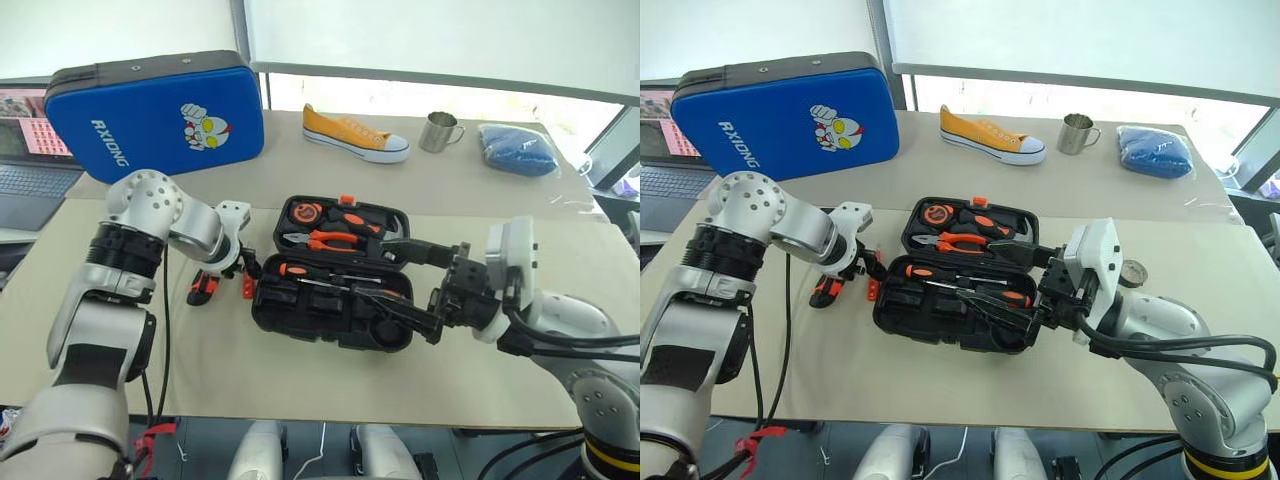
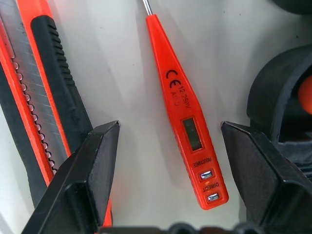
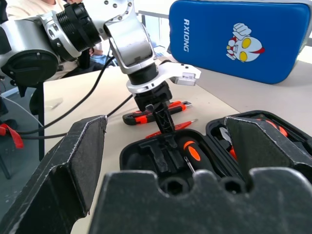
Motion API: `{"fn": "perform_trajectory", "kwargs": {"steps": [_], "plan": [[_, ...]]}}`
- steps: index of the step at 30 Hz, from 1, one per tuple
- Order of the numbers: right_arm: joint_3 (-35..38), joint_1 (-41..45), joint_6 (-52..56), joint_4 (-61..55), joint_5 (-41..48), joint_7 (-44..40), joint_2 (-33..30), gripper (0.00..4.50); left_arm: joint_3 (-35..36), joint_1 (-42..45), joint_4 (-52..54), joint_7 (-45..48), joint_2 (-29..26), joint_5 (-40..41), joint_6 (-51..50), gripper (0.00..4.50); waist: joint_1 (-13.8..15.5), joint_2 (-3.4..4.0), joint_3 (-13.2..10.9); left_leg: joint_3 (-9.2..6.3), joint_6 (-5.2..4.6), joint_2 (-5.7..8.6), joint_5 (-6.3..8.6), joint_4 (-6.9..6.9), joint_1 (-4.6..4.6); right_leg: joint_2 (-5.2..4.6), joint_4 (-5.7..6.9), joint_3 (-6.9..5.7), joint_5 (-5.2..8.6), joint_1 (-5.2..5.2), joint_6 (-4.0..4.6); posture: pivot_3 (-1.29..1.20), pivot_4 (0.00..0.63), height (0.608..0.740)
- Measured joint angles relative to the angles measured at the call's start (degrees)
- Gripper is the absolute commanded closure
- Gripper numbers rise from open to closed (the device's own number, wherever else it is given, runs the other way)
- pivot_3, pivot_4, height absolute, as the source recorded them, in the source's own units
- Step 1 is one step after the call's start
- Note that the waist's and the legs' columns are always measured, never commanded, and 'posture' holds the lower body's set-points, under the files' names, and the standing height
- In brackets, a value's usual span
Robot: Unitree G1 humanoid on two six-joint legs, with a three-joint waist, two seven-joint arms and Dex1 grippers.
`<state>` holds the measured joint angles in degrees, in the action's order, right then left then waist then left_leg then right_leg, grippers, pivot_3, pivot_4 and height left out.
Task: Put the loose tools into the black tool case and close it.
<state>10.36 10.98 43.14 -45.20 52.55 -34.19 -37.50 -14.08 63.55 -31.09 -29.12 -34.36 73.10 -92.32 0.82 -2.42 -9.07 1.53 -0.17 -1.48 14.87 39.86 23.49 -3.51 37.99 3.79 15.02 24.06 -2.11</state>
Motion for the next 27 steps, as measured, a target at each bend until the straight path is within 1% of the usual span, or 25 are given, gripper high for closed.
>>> {"fn": "perform_trajectory", "kwargs": {"steps": [1,2,7,15,17,18,20,27], "plan": [[0.0,0.0,0.0,-0.2,0.1,0.1,0.0,0.0,0.0,0.2,-0.3,0.1,0.2,-0.6,0.0,2.36,0.0,0.0,0.0,0.0,0.0,0.0,0.0,0.0,0.0,0.0,0.0,0.0,0.0,0.0,-0.01,0.0,0.15,0.74],[0.0,0.0,0.0,-0.3,0.2,0.3,0.0,0.0,0.0,0.6,-0.9,0.5,0.4,-1.1,0.0,2.82,0.0,0.0,0.0,-0.01,0.0,0.01,0.0,0.0,0.01,0.0,0.01,0.0,0.0,0.01,-0.01,0.0,0.15,0.74],[0.0,-0.1,0.0,-0.4,0.5,0.8,-0.2,0.0,-0.3,1.3,-1.9,2.7,1.4,-2.2,0.0,2.82,-0.1,0.01,0.0,-0.03,0.0,0.01,0.0,-0.01,0.0,0.0,0.01,0.0,0.0,0.01,-0.01,0.0,0.15,0.74],[0.0,-0.3,0.0,-0.8,1.4,2.2,-1.1,0.0,-0.8,1.9,-2.7,7.1,2.1,-6.5,0.0,2.82,-0.1,0.19,0.1,-0.03,0.0,0.04,0.0,-0.01,-0.1,-0.01,0.0,0.0,0.01,-0.1,-0.02,0.0,0.15,0.74],[0.0,-0.3,0.0,-0.9,1.6,2.1,-1.6,0.0,-1.1,2.0,-3.0,7.6,2.1,-6.7,0.0,3.31,-0.1,0.2,0.1,-0.03,0.0,0.04,0.0,-0.01,-0.13,-0.01,0.0,0.0,0.01,-0.12,-0.03,0.0,0.15,0.74],[0.0,-0.5,0.0,-1.1,1.6,1.9,-2.0,0.0,-1.6,2.1,-3.1,7.8,2.1,-6.8,0.1,3.47,-0.1,0.21,0.1,-0.04,0.0,0.04,0.0,-0.01,-0.13,0.0,0.0,0.0,0.01,-0.12,-0.03,0.0,0.15,0.74],[0.0,-1.1,0.0,-1.3,1.6,1.6,-3.2,0.0,-2.3,2.1,-3.2,8.3,1.7,-6.3,0.5,4.09,-0.2,0.22,0.1,-0.04,0.0,0.04,0.0,-0.01,-0.12,-0.01,0.0,0.01,0.02,-0.12,-0.04,0.0,0.15,0.74],[0.0,-0.8,-0.3,-1.3,1.7,0.6,-3.8,0.0,-3.0,1.4,-2.3,10.5,-0.7,-5.8,0.9,4.09,-0.5,0.22,0.1,-0.05,0.0,0.02,0.0,-0.03,-0.13,0.0,0.01,0.02,0.02,-0.1,-0.04,0.0,0.15,0.74]]}}
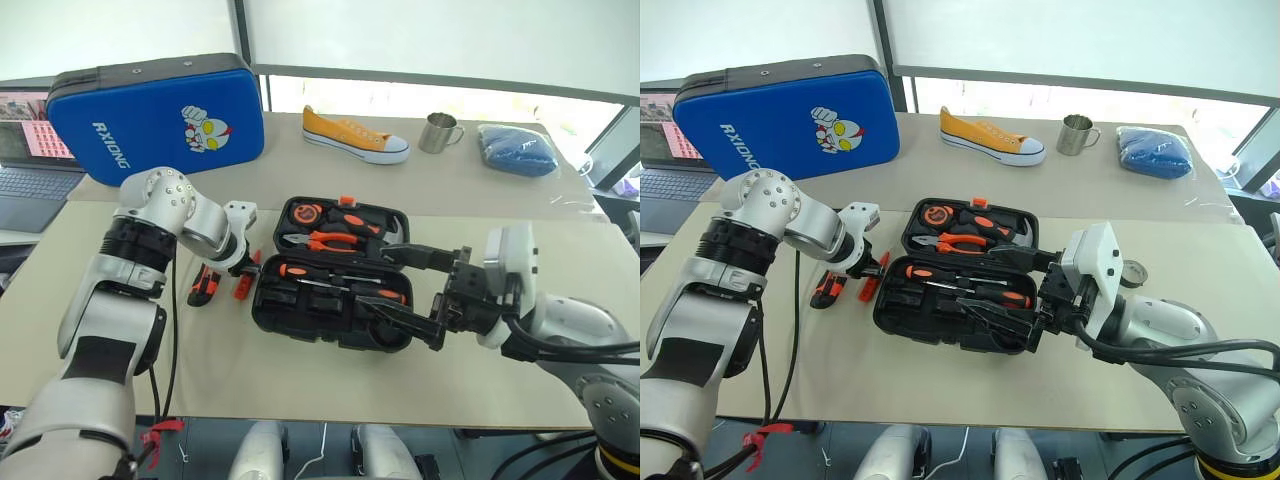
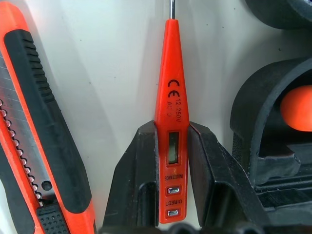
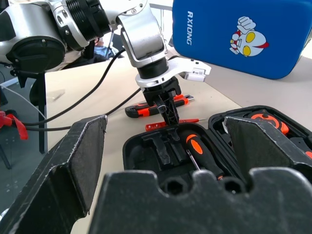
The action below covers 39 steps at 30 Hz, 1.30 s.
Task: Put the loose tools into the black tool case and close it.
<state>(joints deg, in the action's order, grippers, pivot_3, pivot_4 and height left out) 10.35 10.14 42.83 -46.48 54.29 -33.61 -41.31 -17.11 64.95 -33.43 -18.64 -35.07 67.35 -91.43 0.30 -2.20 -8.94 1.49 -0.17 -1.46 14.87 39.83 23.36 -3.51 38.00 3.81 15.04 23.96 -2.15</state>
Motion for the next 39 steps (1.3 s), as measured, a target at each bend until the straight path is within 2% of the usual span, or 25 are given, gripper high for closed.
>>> {"fn": "perform_trajectory", "kwargs": {"steps": [5,9,10,12,18,21,26,29,35,39], "plan": [[0.0,0.1,0.0,0.0,0.5,-0.3,-0.4,0.0,-1.1,-0.3,1.3,4.6,-2.0,-2.8,-0.2,4.09,-0.6,0.0,0.0,0.0,0.0,-0.02,0.0,-0.03,0.02,0.04,0.01,0.0,0.0,0.05,0.01,0.0,0.15,0.74],[-0.5,0.3,0.0,0.1,0.7,-1.0,-0.7,0.0,-8.6,-0.5,10.0,15.2,-7.7,-10.1,1.6,4.09,-1.4,-0.06,-0.1,0.01,0.05,-0.07,-0.03,-0.05,0.23,0.11,0.01,0.02,0.0,0.28,0.02,0.0,0.15,0.74],[-0.6,0.7,0.0,0.3,1.0,-1.2,-0.9,0.0,-11.8,-0.2,13.5,20.8,-11.1,-14.3,4.6,4.09,-1.6,-0.05,-0.1,0.03,0.07,-0.08,-0.04,-0.09,0.22,0.13,0.0,0.03,0.0,0.29,0.03,0.0,0.15,0.74],[-0.6,0.9,0.0,0.6,1.0,-1.4,-1.1,0.0,-13.8,0.5,15.5,26.6,-13.7,-18.9,7.4,4.09,-1.3,-0.05,-0.1,0.03,0.07,-0.08,-0.04,-0.09,0.21,0.12,-0.01,0.03,0.0,0.27,0.03,0.0,0.15,0.74],[-0.6,0.7,0.0,1.0,1.2,-3.5,-3.0,0.0,-18.1,0.7,20.1,47.6,-18.4,-27.2,15.8,4.09,-0.6,-0.11,-0.1,0.23,0.04,-0.06,-0.04,0.04,0.45,0.11,-0.13,-0.03,0.01,0.27,0.01,0.0,0.15,0.74],[-0.5,0.0,0.0,1.4,1.4,-5.4,-4.9,0.0,-19.4,0.8,26.5,65.7,-21.7,-31.8,28.0,4.09,-0.4,-0.13,-0.1,0.37,0.04,-0.08,-0.04,0.03,0.47,0.12,-0.24,-0.05,0.01,0.26,0.02,0.0,0.15,0.74],[-0.2,-2.1,0.0,1.8,2.1,-8.0,-7.3,0.0,-19.9,0.6,30.6,85.0,-25.0,-41.0,45.1,4.09,-0.5,-0.13,-0.1,0.41,0.0,-0.16,-0.03,0.03,0.46,0.2,-0.27,-0.04,0.01,0.23,0.02,0.0,0.15,0.74],[0.0,-2.6,0.0,1.9,2.1,-8.5,-7.8,0.0,-19.9,-0.6,31.3,91.8,-24.8,-46.1,53.5,4.09,-0.4,-0.13,-0.1,0.4,-0.01,-0.18,-0.03,0.05,0.46,0.21,-0.27,-0.03,0.01,0.21,0.02,0.0,0.15,0.74],[0.0,-2.6,0.0,2.0,2.2,-7.3,-7.6,0.0,-19.9,-2.6,34.5,99.3,-19.0,-49.9,56.4,4.09,-0.1,-0.13,-0.1,0.34,-0.1,-0.2,0.0,0.21,0.56,0.22,-0.27,-0.02,0.02,0.19,-0.02,0.0,0.15,0.74],[0.0,-3.0,0.0,1.9,2.2,-6.1,-6.7,0.0,-22.5,-3.0,33.6,101.5,-14.6,-55.8,59.4,4.09,0.0,-0.14,-0.1,0.29,-0.11,-0.2,0.0,0.23,0.55,0.23,-0.26,-0.02,0.02,0.18,-0.02,0.0,0.15,0.74]]}}
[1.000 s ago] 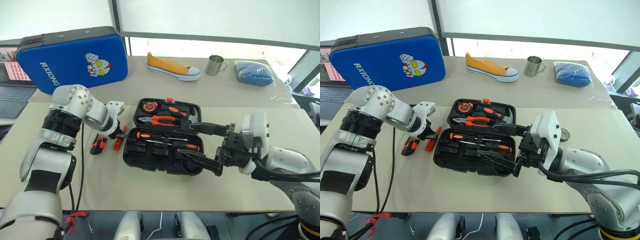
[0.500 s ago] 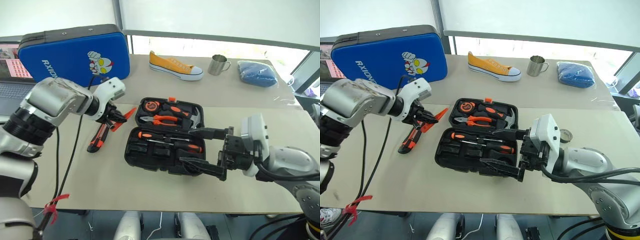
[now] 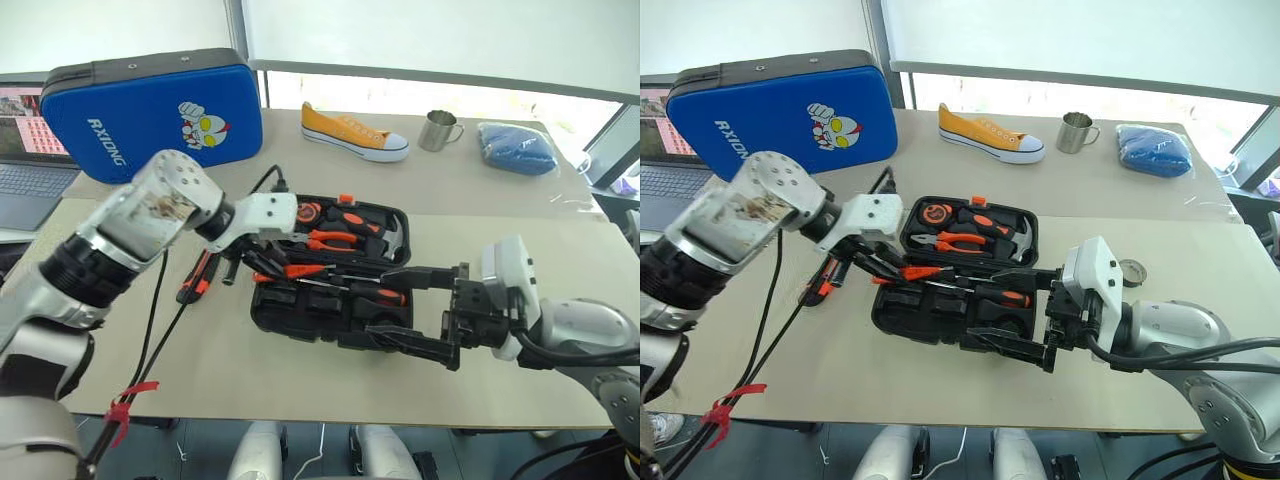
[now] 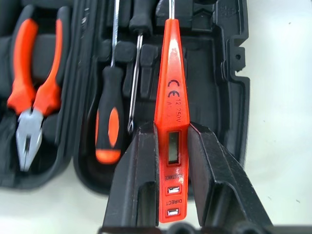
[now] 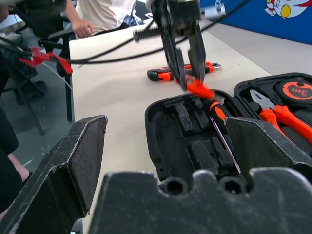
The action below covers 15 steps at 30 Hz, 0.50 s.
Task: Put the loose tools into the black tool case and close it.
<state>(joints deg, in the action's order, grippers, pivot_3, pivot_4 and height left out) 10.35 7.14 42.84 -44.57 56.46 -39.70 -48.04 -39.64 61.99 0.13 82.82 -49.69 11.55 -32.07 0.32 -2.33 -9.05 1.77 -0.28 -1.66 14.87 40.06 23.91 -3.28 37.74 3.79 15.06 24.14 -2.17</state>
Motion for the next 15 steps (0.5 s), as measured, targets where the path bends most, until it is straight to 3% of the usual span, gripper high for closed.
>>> {"fn": "perform_trajectory", "kwargs": {"steps": [15], "plan": [[0.4,-3.6,0.0,-3.2,0.1,4.6,1.6,0.0,-1.8,0.2,-11.2,6.9,9.6,-11.6,5.0,4.09,-0.1,0.0,0.0,-0.23,-0.03,-0.01,0.0,0.04,0.01,0.02,0.05,0.0,0.0,0.01,0.0,0.0,0.15,0.74]]}}
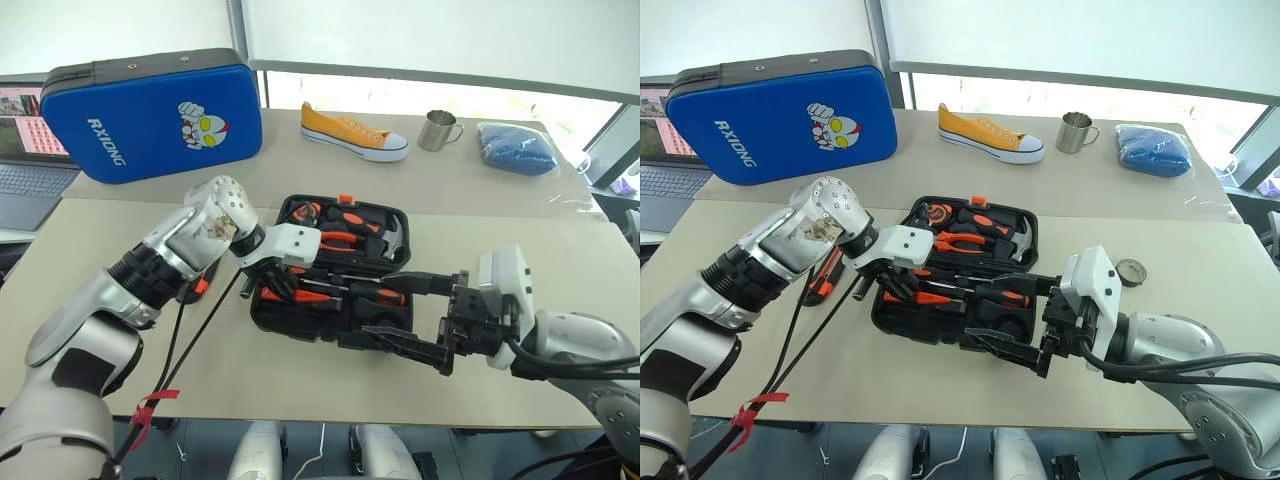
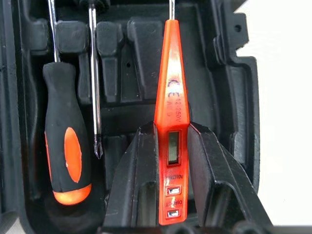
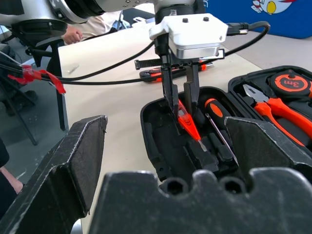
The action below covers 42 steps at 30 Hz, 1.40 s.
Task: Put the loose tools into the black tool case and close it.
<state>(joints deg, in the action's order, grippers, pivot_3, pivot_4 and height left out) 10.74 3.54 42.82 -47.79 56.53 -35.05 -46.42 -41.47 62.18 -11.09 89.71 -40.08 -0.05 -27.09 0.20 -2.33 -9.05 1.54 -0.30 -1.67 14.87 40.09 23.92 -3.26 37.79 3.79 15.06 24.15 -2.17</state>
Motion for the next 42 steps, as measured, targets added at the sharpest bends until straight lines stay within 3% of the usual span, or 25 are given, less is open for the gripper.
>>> {"fn": "perform_trajectory", "kwargs": {"steps": [10,29,31,32,38,42], "plan": [[0.5,-0.3,0.0,-0.9,0.0,2.2,0.8,0.0,0.0,2.2,-10.4,1.7,5.2,-7.0,7.3,4.09,0.0,0.01,0.0,0.01,-0.02,0.02,-0.01,0.01,-0.06,0.0,0.08,0.01,0.0,-0.05,0.0,0.0,0.15,0.74],[0.5,-0.4,-0.2,-1.2,-0.3,2.5,0.7,0.0,0.0,1.6,-9.6,2.3,7.6,-10.9,-4.4,4.09,-0.7,0.02,0.0,-0.07,-0.03,-0.01,-0.02,0.01,-0.08,0.02,0.17,0.02,0.0,-0.03,0.0,0.0,0.15,0.74],[0.5,-0.4,-0.2,-1.2,-0.3,2.5,0.7,0.0,0.0,1.5,-8.8,2.4,7.3,-10.8,-4.8,3.09,-0.8,0.02,0.0,-0.08,-0.03,-0.01,-0.02,0.01,-0.07,0.02,0.17,0.02,0.0,-0.03,0.0,0.0,0.15,0.74],[0.5,-0.3,-0.2,-1.1,-0.3,2.5,0.7,0.0,0.0,1.4,-8.4,2.4,7.0,-10.5,-5.4,2.9,-0.9,0.02,0.0,-0.08,-0.03,-0.01,-0.02,0.0,-0.07,0.02,0.18,0.02,0.0,-0.02,0.0,0.0,0.15,0.74],[0.4,-0.3,-0.2,-1.1,-0.3,2.5,0.7,0.0,-0.1,1.9,-3.3,2.5,0.8,-1.7,-9.5,0.75,-1.0,0.02,0.0,-0.13,-0.03,-0.04,-0.02,0.0,-0.04,0.05,0.21,0.03,0.0,0.03,0.0,0.0,0.15,0.74],[0.4,-1.3,-0.2,-1.2,-0.2,2.3,0.7,0.0,3.6,4.7,0.6,2.5,-4.9,6.4,-10.9,0.75,-0.9,0.02,0.0,-0.14,-0.03,-0.04,-0.02,0.01,-0.05,0.03,0.2,0.03,0.0,0.02,0.0,0.0,0.15,0.74]]}}
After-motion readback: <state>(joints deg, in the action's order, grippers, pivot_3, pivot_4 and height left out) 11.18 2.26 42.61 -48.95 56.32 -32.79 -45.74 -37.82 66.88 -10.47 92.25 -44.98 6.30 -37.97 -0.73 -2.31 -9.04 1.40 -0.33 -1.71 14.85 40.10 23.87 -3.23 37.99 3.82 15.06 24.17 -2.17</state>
